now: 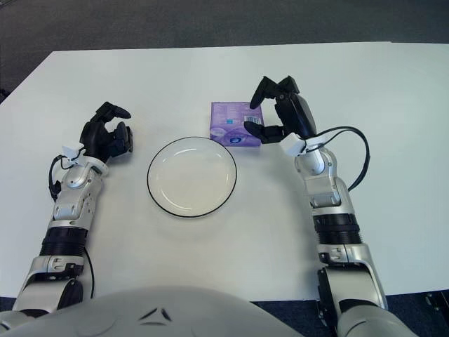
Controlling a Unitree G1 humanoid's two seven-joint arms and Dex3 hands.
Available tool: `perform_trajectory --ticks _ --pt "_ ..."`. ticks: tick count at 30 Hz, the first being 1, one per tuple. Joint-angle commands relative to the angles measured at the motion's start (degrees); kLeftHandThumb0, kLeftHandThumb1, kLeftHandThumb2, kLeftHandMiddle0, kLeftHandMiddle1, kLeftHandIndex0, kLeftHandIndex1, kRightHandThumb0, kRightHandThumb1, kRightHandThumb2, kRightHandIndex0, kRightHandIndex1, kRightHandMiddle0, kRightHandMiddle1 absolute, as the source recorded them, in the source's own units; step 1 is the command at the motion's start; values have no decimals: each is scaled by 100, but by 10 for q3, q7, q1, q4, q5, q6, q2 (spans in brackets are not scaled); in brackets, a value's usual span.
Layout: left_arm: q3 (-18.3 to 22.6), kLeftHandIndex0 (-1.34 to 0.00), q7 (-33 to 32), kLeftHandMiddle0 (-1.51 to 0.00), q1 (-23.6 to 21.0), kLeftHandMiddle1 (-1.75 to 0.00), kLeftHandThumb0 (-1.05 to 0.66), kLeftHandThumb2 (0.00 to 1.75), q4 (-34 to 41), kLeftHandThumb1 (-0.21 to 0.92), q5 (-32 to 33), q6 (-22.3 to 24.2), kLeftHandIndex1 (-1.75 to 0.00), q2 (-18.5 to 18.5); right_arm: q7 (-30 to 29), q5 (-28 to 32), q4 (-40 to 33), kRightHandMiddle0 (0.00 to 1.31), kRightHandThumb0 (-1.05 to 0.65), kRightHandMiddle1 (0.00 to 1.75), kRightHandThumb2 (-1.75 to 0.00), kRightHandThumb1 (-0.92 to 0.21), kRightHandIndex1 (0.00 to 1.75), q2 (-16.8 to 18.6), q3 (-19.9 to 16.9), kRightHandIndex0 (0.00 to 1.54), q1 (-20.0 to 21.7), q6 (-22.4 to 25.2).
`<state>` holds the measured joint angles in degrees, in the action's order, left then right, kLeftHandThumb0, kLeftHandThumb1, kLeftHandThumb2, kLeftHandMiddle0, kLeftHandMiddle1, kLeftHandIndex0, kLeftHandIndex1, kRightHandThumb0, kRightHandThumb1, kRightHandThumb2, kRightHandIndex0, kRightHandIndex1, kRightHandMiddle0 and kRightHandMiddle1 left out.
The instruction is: Put the tissue paper into the plate.
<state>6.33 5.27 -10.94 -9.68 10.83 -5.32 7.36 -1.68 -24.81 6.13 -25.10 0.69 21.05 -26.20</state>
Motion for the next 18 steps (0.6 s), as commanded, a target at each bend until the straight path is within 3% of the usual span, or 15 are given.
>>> perform_trajectory --ticks 1,5,12,18 --pt "-17 -47 -4 -126 112 -175 -42 108 -64 50 -2 -1 -175 -57 -14 -41 28 15 -53 141 -61 -72 116 -28 22 32 39 -59" --pt "-17 -47 -5 -126 113 -175 -42 109 -64 50 -1 -1 -175 -58 -3 -51 47 3 -69 124 -63 -68 89 -43 36 23 57 -82" --pt "-17 -47 -8 -126 113 -175 -42 108 -63 50 -1 0 -175 -60 44 -67 90 0 -85 84 -39 -86 37 -78 68 9 103 -104" --pt "-17 -47 -8 -126 114 -175 -42 108 -64 51 0 0 -175 -61 72 -69 119 0 -91 64 -38 -91 15 -90 89 2 134 -116"
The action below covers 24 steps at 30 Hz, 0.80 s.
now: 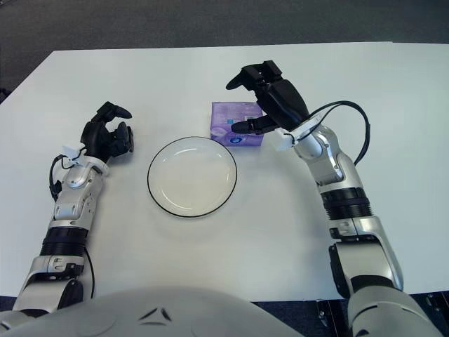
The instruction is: Put the tissue paper into the plate.
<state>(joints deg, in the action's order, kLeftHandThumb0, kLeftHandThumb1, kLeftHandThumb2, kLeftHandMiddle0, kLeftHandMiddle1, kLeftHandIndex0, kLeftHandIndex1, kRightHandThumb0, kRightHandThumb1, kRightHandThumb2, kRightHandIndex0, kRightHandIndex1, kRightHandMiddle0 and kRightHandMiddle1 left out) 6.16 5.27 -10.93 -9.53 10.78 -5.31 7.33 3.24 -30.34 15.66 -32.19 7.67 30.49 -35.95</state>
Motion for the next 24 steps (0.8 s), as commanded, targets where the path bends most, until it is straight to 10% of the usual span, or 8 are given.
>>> perform_trajectory --ticks 1,24 --pt "-15 -46 -7 -126 114 -175 -42 108 -65 51 1 0 -175 -62 26 -14 30 0 -92 62 -39 -92 13 -19 22 1 44 -21" --pt "-11 -47 1 -126 116 -175 -42 108 -68 51 12 -11 -175 -67 128 26 91 0 -105 7 -54 -92 0 -8 60 0 95 -15"
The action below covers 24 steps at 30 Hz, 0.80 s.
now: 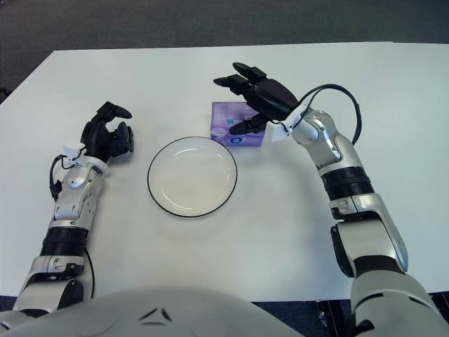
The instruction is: Put the tissue paper into the plate.
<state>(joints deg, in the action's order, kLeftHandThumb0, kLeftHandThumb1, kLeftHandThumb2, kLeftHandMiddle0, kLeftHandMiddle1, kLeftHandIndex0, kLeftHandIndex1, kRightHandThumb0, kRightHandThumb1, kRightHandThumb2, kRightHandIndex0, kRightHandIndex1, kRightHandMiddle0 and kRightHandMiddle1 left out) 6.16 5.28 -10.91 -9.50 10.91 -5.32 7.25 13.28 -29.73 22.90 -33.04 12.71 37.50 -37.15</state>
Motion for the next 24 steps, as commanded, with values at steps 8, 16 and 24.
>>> perform_trajectory --ticks 8,16,24 --pt "-10 -47 0 -126 115 -175 -42 108 -72 51 10 -14 -175 -66 77 34 41 0 -105 2 -58 -92 0 -4 22 0 47 -14" --pt "-9 -46 -2 -127 116 -175 -42 108 -67 51 12 -11 -175 -67 129 58 66 1 -105 8 -63 -92 0 2 29 0 61 -6" --pt "-8 -47 0 -126 117 -175 -42 108 -68 51 13 -15 -175 -67 179 71 76 0 -105 14 -68 -92 0 5 36 0 63 17"
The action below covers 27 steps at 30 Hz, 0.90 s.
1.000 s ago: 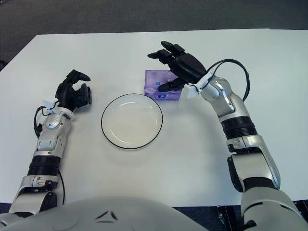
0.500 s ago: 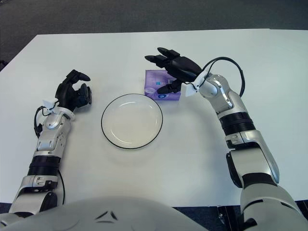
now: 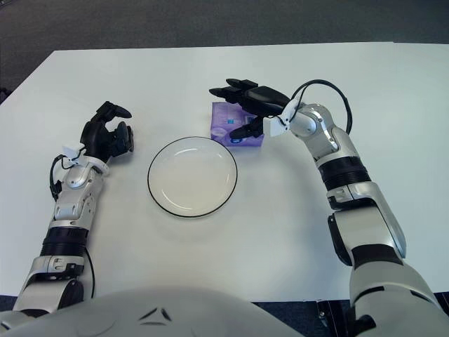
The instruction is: Put the tissue paper into the plate.
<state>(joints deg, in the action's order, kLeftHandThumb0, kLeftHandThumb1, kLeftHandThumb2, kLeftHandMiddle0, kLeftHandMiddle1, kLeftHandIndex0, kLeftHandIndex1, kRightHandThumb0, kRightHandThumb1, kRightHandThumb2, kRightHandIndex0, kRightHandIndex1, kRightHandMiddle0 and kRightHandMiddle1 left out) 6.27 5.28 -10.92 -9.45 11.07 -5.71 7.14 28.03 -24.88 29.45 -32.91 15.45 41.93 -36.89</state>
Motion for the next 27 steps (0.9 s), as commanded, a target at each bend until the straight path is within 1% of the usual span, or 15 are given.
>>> perform_trajectory --ticks 1,7,13,21,22,27 --pt "-9 -47 0 -126 117 -175 -42 108 -69 51 12 -11 -175 -66 37 23 10 0 -105 14 -68 -92 0 3 8 0 18 17" --pt "-9 -47 -2 -126 119 -175 -42 109 -66 50 10 -12 -175 -66 69 10 7 0 -105 15 -65 -92 0 -2 16 0 17 42" --pt "-8 -47 -1 -126 120 -175 -42 109 -65 50 11 -13 -175 -65 84 5 9 0 -105 15 -63 -92 0 -4 19 0 14 52" --pt "-8 -47 1 -126 123 -175 -42 109 -61 50 13 -18 -175 -67 85 -17 20 0 -105 19 -62 -92 0 -7 33 0 13 50" --pt "-7 -47 0 -126 123 -175 -42 109 -61 50 13 -19 -175 -67 85 -20 22 0 -105 22 -61 -92 0 -8 35 0 13 48" --pt "-7 -47 -2 -126 124 -175 -43 109 -60 50 13 -23 -175 -68 88 -31 26 0 -105 22 -61 -92 0 -15 46 0 16 40"
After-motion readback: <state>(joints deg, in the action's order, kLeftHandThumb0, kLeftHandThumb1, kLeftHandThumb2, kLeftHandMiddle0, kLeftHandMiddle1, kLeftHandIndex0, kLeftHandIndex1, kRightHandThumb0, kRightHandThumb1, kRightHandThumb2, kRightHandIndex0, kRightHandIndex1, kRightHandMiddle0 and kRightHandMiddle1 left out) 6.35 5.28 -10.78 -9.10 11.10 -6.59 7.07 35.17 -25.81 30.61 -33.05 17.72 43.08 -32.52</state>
